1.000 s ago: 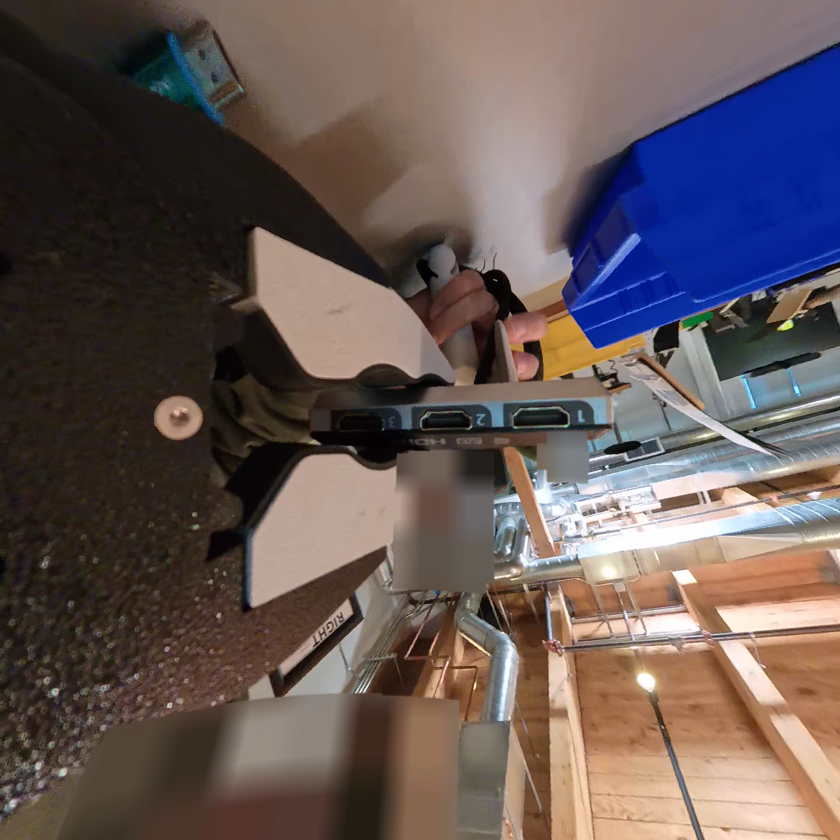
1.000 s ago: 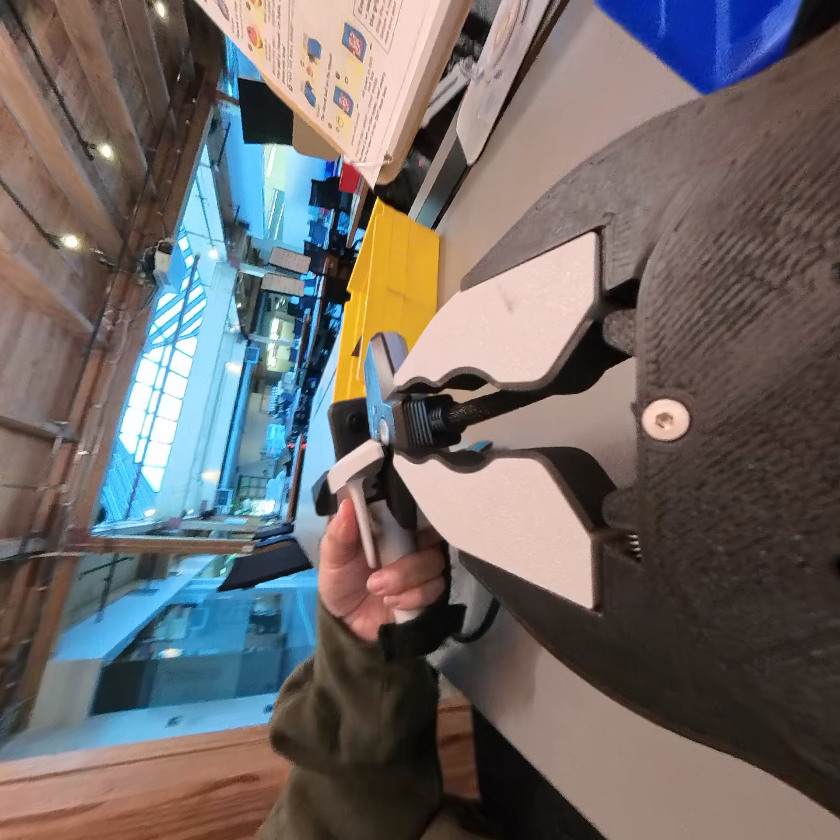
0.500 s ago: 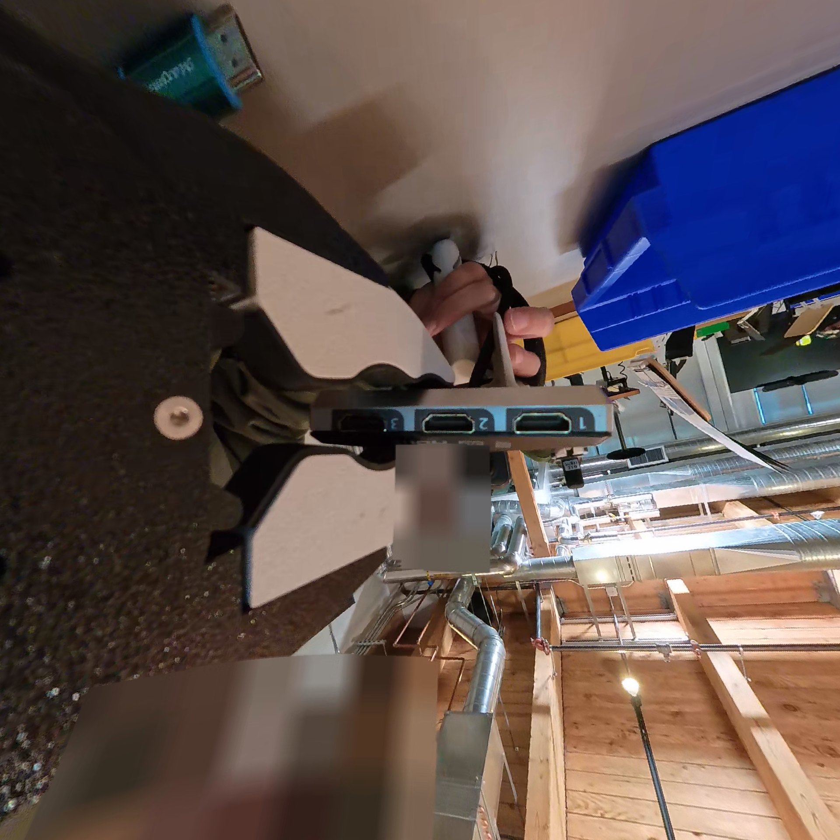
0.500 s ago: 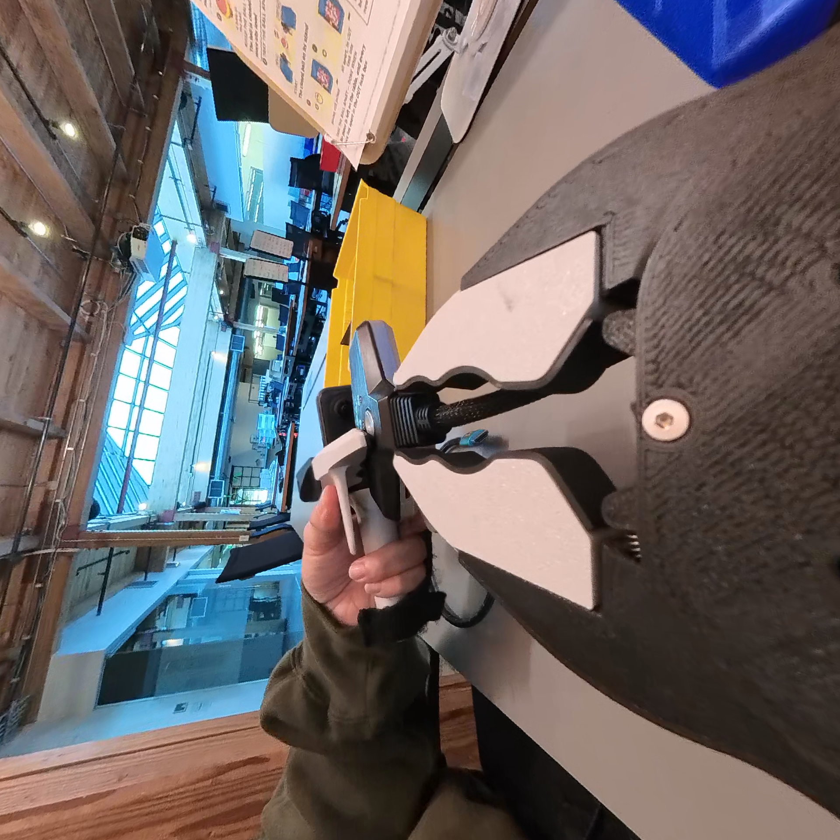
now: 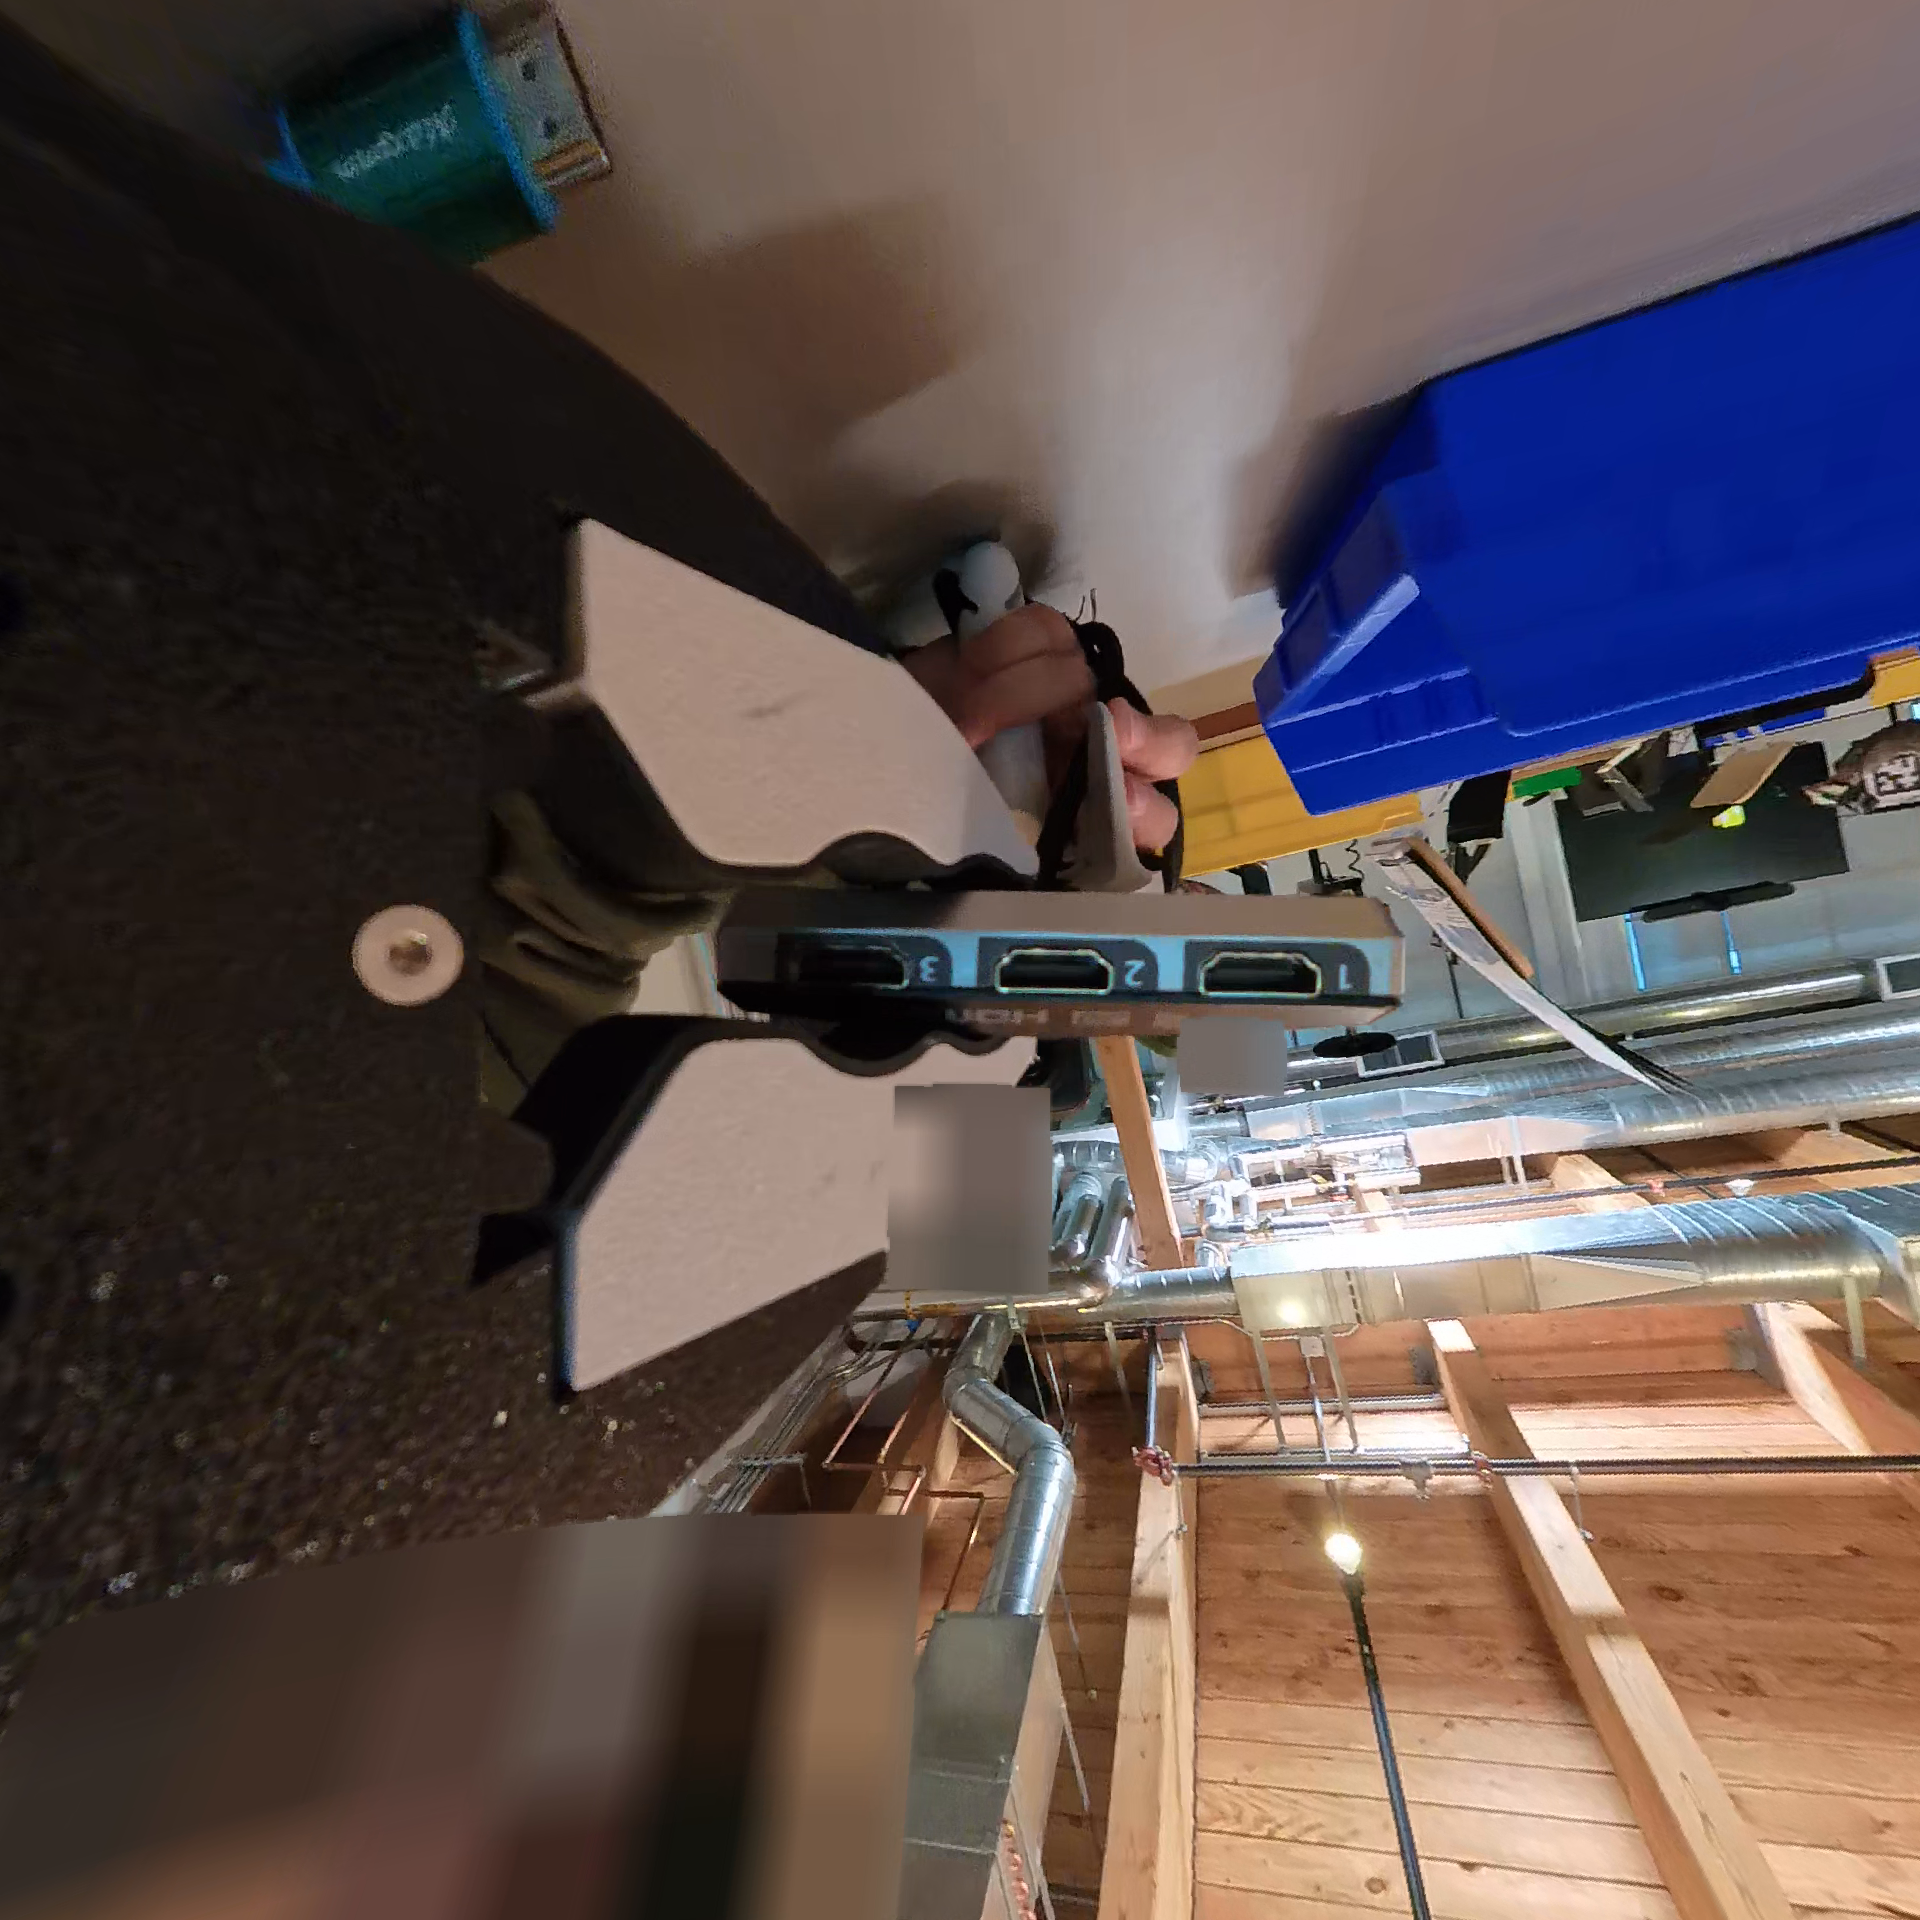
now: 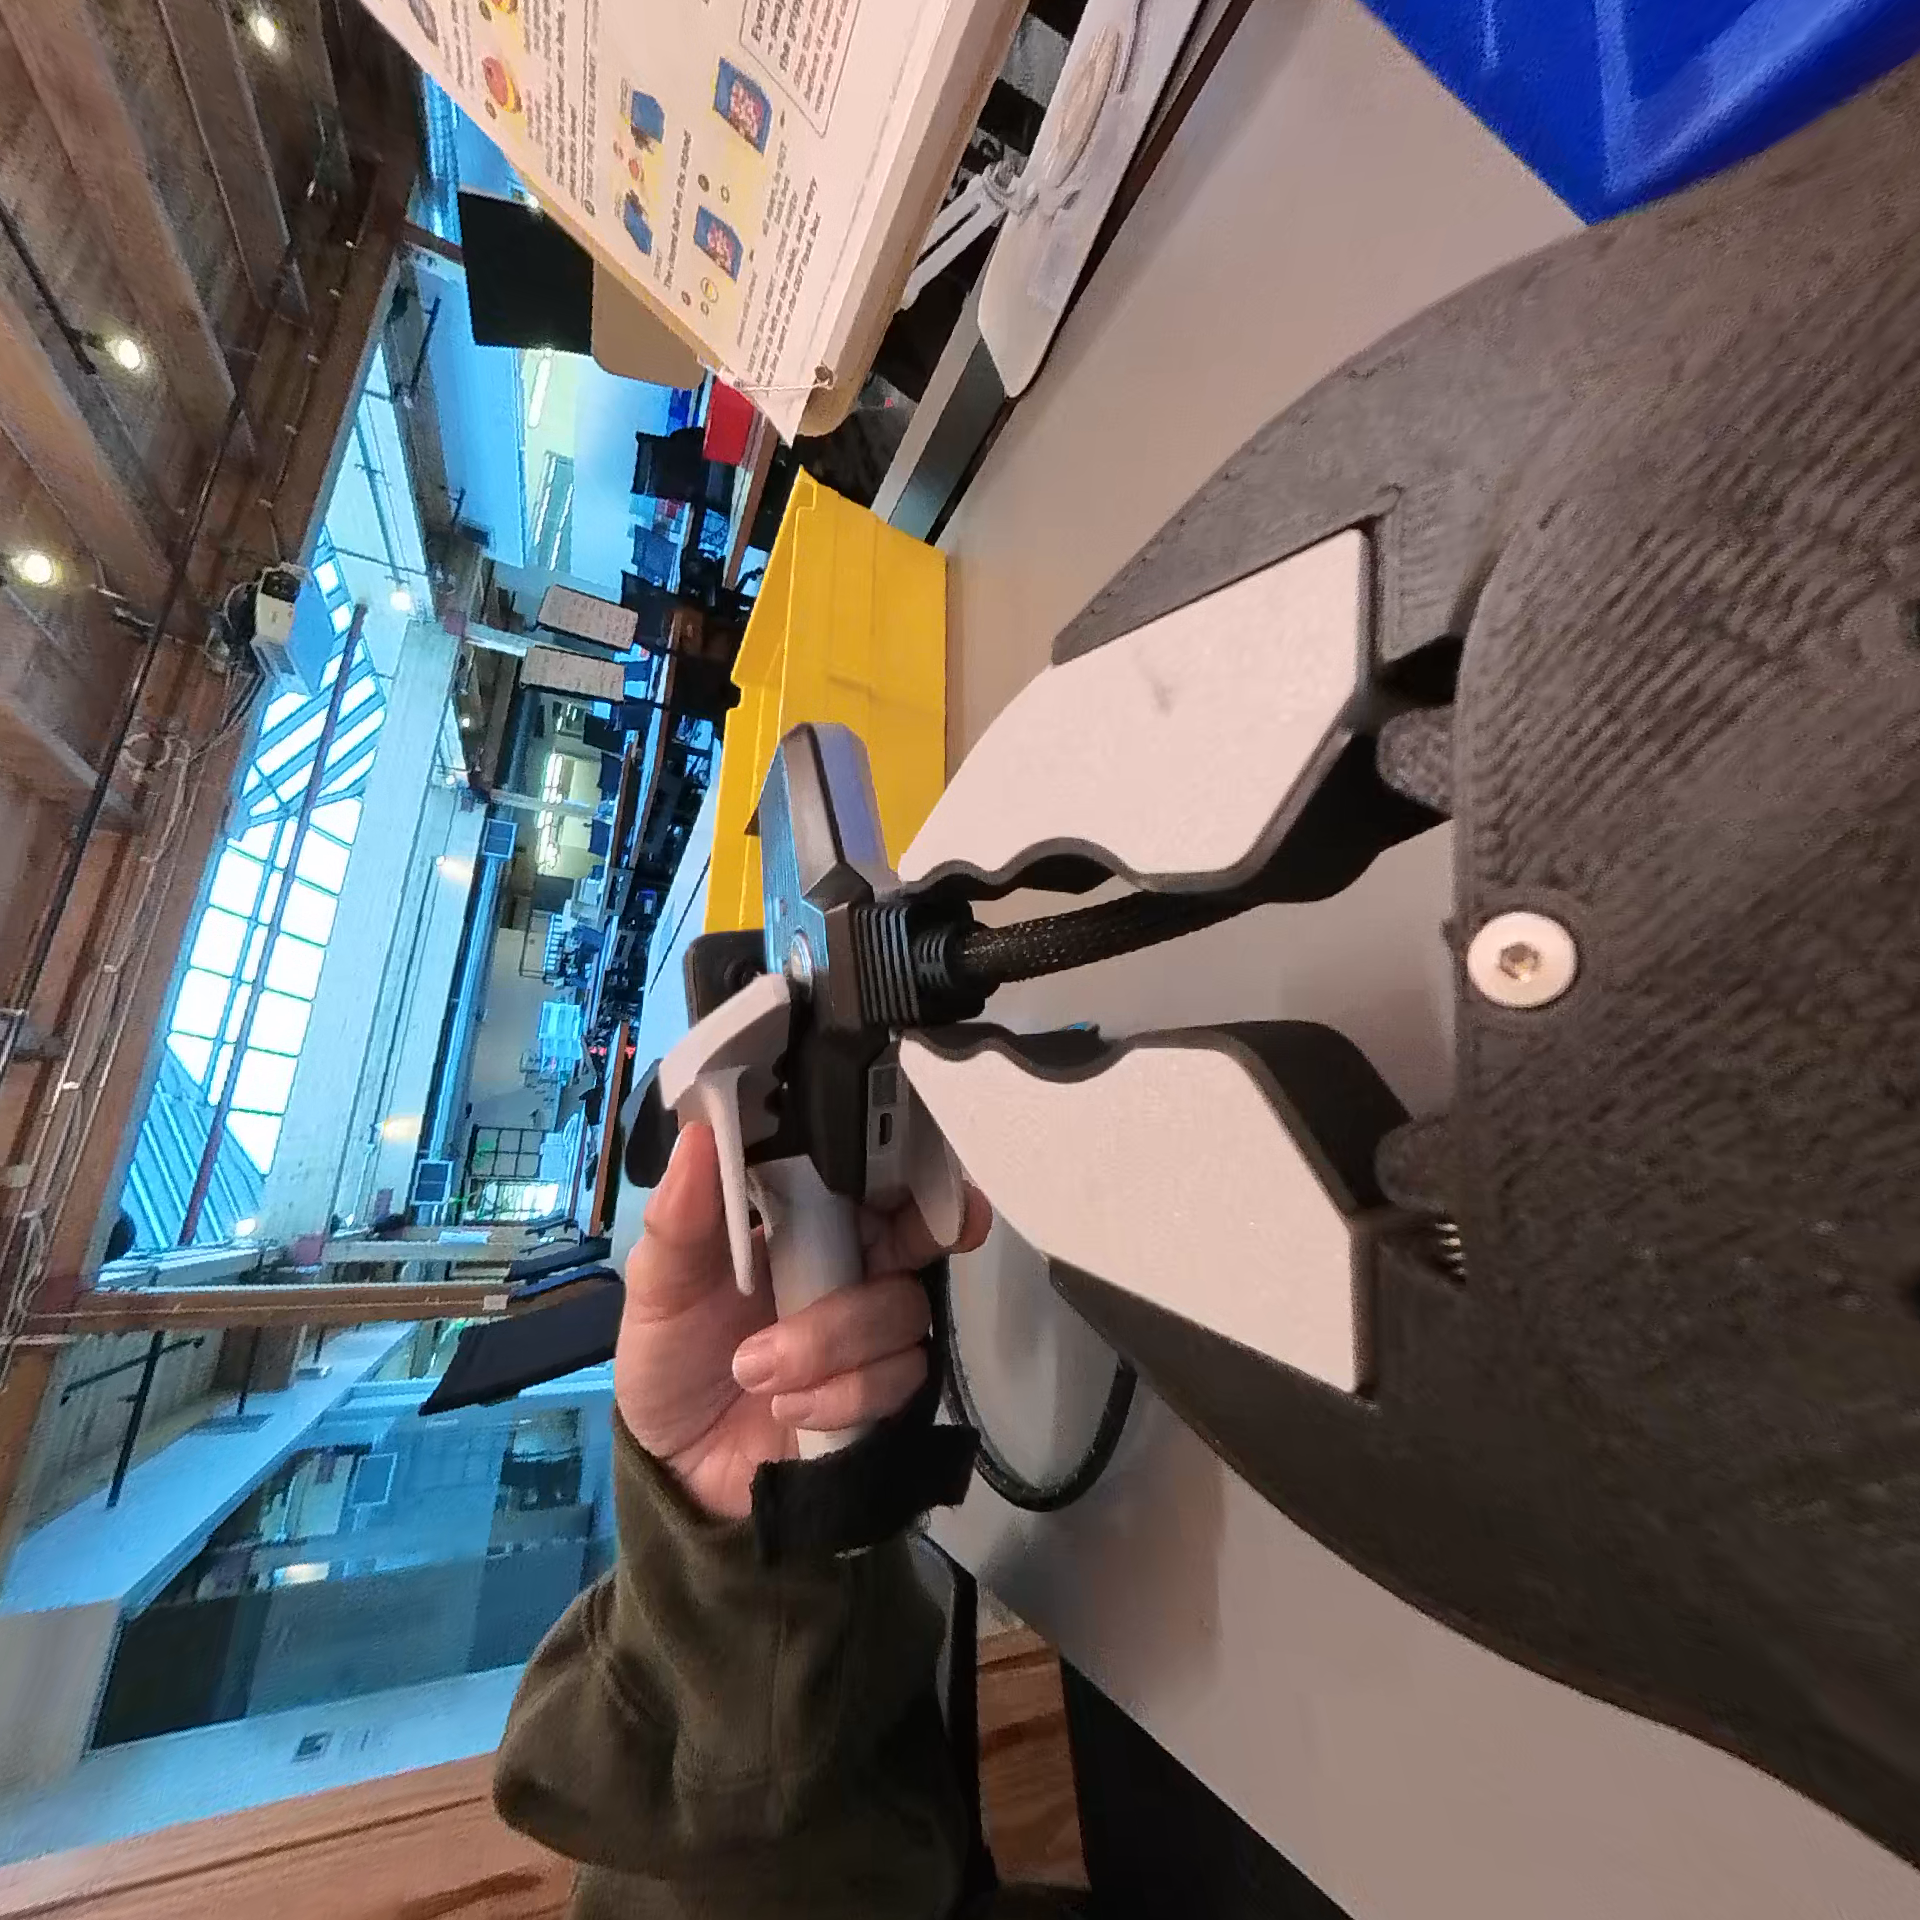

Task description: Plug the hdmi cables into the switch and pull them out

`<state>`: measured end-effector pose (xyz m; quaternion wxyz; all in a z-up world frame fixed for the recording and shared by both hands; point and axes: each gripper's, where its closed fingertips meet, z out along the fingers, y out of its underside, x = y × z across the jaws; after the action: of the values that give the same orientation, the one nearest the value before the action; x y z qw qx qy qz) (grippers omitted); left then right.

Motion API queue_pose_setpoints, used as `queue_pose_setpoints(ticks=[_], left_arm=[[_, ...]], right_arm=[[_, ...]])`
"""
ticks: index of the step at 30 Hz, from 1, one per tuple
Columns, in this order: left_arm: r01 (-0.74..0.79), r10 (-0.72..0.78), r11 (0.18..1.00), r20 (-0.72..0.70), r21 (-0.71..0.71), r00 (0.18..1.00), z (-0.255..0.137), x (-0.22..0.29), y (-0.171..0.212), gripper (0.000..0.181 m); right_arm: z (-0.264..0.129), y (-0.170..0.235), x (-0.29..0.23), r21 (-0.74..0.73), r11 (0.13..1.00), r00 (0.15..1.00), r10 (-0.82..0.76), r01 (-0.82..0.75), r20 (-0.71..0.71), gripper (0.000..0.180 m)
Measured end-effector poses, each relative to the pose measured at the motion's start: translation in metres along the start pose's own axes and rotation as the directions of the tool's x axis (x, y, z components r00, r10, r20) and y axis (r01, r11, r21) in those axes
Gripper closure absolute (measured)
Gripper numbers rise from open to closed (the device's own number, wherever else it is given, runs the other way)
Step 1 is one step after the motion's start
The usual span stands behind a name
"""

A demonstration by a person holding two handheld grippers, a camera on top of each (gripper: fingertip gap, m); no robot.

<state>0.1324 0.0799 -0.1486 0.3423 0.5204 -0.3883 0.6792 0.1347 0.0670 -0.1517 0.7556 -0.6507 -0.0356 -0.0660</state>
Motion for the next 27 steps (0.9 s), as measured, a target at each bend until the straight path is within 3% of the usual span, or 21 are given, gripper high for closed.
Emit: queue_pose_setpoints(ticks=[4, 10, 15, 17, 19, 22, 24, 25, 27], left_arm=[[-0.067, 0.066, 0.998, 0.032, 0.011, 0.997, -0.003, -0.003, -0.001, 0.159], [-0.308, 0.307, 0.951, 0.126, -0.018, 0.943, -0.008, -0.003, -0.001, 0.153], [-0.27, 0.272, 0.962, 0.12, -0.034, 0.955, -0.013, -0.003, -0.002, 0.155], [-0.346, 0.345, 0.938, 0.138, -0.016, 0.928, -0.022, 0.005, -0.01, 0.155], [-0.514, 0.51, 0.857, 0.218, -0.038, 0.832, -0.038, 0.013, -0.021, 0.156], [-0.734, 0.774, 0.61, 0.425, -0.3, 0.469, -0.074, -0.004, -0.038, 0.157], [-0.709, 0.874, 0.457, 0.42, -0.538, 0.245, -0.097, -0.026, -0.04, 0.154], [-0.658, 0.906, 0.402, 0.379, -0.636, 0.187, -0.106, -0.038, -0.038, 0.152], [-0.547, 0.95, 0.311, 0.262, -0.778, 0.168, -0.117, -0.059, -0.028, 0.149]], right_arm=[[0.002, 0.004, -0.001, -0.031, 0.999, 1.0, 0.01, -0.01, 0.009, 0.157], [0.001, 0.003, -0.002, -0.03, 0.999, 0.999, 0.037, -0.036, 0.034, 0.157], [0.002, 0.005, -0.004, -0.044, 0.998, 0.998, 0.041, -0.039, 0.045, 0.157], [-0.002, 0.002, -0.001, -0.021, 0.998, 0.997, 0.062, -0.061, 0.035, 0.157], [-0.009, -0.002, 0.006, 0.011, 0.995, 0.995, 0.099, -0.099, 0.021, 0.157], [-0.018, -0.006, 0.014, 0.039, 0.991, 0.992, 0.128, -0.129, 0.014, 0.157], [-0.021, -0.009, 0.014, 0.067, 0.987, 0.989, 0.148, -0.149, 0.033, 0.157], [-0.022, -0.009, 0.013, 0.071, 0.985, 0.987, 0.152, -0.155, 0.047, 0.157], [-0.022, -0.009, 0.013, 0.069, 0.985, 0.986, 0.155, -0.158, 0.056, 0.157]])
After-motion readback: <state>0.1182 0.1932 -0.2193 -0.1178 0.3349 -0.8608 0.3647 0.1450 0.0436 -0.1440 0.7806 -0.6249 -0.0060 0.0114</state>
